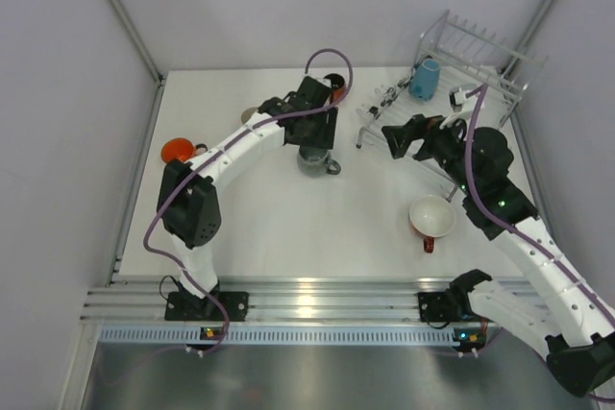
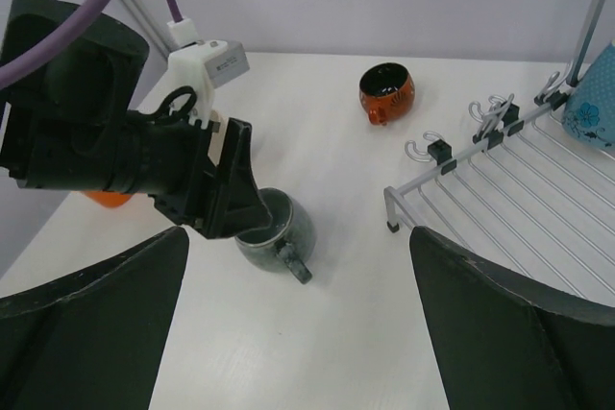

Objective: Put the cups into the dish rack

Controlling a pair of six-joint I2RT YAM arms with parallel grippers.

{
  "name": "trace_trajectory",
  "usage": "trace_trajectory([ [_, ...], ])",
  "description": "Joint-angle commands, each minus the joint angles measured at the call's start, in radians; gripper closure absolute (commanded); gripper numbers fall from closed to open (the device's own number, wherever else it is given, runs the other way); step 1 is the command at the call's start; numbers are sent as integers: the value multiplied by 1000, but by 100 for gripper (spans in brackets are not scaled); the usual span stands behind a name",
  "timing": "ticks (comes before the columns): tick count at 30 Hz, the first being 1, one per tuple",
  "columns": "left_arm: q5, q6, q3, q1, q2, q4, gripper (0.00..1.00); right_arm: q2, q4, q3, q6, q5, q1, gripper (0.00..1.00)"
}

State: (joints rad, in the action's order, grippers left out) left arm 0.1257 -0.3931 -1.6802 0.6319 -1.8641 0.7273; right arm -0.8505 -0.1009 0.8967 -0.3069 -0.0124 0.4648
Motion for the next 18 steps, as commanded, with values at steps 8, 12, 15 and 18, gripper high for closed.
trace_trajectory([
  [8, 243, -407, -64, 11, -38, 17, 34, 57, 12, -5, 23, 64, 24, 1],
  [12, 305, -579, 45, -9, 29, 32, 32, 70, 12, -8, 37, 86, 37, 1],
  [15, 229, -665, 92, -46, 42, 34, 34, 70, 18, -13, 38, 94, 47, 1],
  [18, 174, -679, 112, -70, 26, 32, 35, 73, 23, -15, 38, 94, 55, 1],
])
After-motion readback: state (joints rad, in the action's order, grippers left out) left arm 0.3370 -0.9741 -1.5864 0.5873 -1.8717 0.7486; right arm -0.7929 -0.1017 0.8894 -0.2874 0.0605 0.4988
